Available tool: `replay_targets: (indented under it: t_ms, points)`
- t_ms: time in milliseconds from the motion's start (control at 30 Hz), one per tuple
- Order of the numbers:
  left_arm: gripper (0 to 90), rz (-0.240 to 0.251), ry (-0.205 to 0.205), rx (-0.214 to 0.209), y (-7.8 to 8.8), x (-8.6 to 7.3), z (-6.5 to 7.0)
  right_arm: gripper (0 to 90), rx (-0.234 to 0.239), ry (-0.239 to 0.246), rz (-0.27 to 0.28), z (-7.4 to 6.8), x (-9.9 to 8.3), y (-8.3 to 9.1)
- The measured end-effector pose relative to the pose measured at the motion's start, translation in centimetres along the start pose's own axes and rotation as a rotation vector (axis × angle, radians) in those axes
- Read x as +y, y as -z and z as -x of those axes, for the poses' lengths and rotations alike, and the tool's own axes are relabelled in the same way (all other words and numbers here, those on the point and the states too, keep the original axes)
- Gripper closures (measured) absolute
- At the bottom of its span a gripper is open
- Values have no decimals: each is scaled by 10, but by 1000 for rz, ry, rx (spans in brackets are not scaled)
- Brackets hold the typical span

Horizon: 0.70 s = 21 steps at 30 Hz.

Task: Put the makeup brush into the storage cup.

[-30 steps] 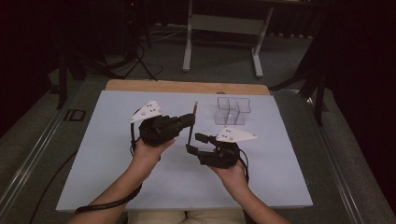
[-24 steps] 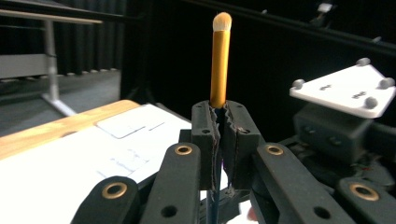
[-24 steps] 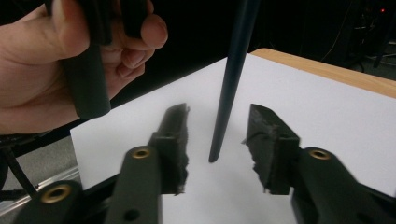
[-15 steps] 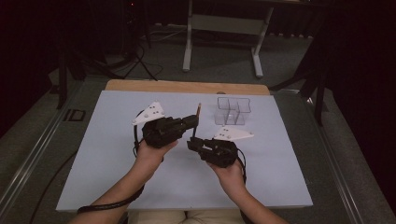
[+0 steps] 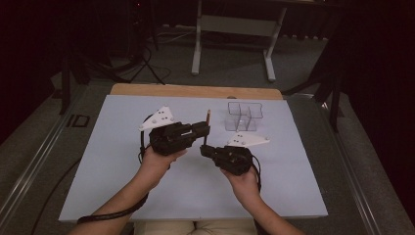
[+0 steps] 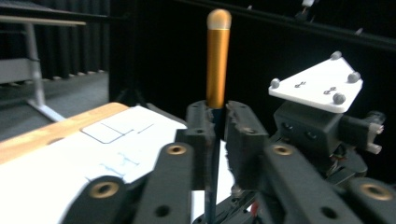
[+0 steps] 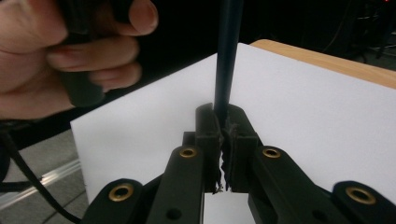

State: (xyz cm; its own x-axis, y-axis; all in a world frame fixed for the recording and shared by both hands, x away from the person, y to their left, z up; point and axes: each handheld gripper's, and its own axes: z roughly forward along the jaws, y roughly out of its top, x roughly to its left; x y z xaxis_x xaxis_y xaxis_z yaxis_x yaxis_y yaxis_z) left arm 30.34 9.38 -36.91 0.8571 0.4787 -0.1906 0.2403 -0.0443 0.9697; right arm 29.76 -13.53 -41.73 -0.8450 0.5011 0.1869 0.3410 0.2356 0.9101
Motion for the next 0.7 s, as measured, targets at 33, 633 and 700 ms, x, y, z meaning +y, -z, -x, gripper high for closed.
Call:
replay_targets:
  t_ms: [33, 633, 700]
  points:
    - [779, 0, 0, 0, 0, 0, 0, 861, 2, 6, 1, 1, 0, 0]
    - [732, -33, -23, -104, 13, 12, -6, 861, 47, 101, -69, 0, -14, 8]
    - [733, -37, -22, -107, 12, 13, -7, 861, 52, 101, -70, 0, -14, 8]
